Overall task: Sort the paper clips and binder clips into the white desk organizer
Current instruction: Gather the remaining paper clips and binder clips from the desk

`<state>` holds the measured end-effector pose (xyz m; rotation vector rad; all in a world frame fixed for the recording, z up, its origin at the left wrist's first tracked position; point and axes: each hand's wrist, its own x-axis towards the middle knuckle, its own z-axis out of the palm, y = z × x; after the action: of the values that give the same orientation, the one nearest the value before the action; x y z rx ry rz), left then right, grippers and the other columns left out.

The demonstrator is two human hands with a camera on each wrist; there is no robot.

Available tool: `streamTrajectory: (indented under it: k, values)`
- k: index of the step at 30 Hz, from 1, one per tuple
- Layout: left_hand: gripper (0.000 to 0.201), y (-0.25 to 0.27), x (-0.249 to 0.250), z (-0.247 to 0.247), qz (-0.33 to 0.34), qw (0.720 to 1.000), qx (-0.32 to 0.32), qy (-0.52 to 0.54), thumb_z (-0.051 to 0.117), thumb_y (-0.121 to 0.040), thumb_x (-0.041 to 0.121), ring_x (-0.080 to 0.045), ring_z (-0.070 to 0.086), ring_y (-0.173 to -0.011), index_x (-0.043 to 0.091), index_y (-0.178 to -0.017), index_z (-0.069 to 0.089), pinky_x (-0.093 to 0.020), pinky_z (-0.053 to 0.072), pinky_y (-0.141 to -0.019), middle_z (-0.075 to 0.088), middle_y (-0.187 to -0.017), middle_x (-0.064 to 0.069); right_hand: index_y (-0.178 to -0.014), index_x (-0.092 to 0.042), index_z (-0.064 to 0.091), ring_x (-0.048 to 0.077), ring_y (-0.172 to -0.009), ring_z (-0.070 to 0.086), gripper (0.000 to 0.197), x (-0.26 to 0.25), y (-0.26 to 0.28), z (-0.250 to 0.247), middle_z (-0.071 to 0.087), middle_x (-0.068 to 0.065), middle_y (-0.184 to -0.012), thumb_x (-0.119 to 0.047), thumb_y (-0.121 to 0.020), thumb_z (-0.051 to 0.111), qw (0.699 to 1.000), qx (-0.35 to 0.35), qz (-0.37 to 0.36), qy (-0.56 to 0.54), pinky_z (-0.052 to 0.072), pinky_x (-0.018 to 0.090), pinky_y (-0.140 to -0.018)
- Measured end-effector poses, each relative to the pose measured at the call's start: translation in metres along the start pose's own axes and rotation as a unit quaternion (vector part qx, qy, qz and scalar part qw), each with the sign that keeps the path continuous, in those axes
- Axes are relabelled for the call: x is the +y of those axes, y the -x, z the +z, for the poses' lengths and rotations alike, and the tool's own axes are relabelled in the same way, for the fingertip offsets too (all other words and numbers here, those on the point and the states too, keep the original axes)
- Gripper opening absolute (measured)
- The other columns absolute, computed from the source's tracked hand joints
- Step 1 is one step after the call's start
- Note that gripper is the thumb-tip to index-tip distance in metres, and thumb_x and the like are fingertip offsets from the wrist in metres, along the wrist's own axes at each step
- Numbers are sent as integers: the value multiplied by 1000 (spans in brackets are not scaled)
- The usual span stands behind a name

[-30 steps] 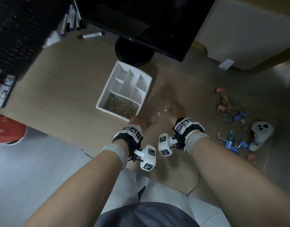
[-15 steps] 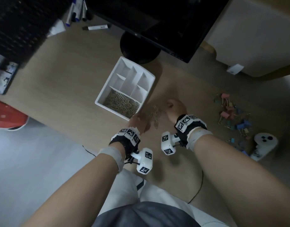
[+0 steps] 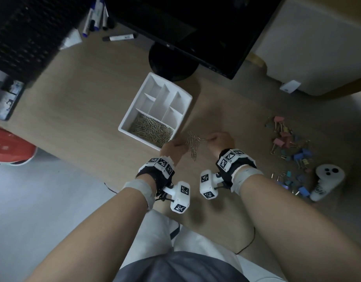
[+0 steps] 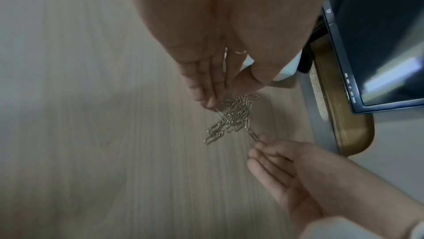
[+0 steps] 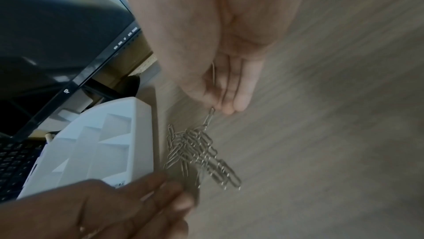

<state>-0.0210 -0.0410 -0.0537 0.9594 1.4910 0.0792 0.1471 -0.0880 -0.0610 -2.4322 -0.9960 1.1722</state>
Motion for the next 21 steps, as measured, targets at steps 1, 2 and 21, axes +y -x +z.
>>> streamTrajectory:
  k: [1,2,21]
  values:
    - [32,4,4,-4,-6,1000,3,12,65,-81,1,-17,58,-60,4,-112,67,-24,48,-56,69,-81,-12,-106,-11,77,22,-111,65,25,0,1,6,72,3,-116,-7,-90,59,1000,-7,9,-24,41,16,-88]
    - [27,8,8,-9,-17,999,9,25,61,-85,-2,-18,57,-58,4,-111,66,-26,48,-53,68,-76,-12,-108,-13,76,20,-110,65,25,-1,2,12,72,2,-116,-8,-89,62,999,-2,20,-47,41,14,-86]
    - [50,-39,69,-150,149,961,155,-176,61,-80,13,-23,56,-99,22,-127,48,-41,50,-89,44,-128,-3,-131,-11,57,37,-119,52,43,-66,-8,73,50,17,-133,-22,-91,66,986,78,144,26,46,43,-98]
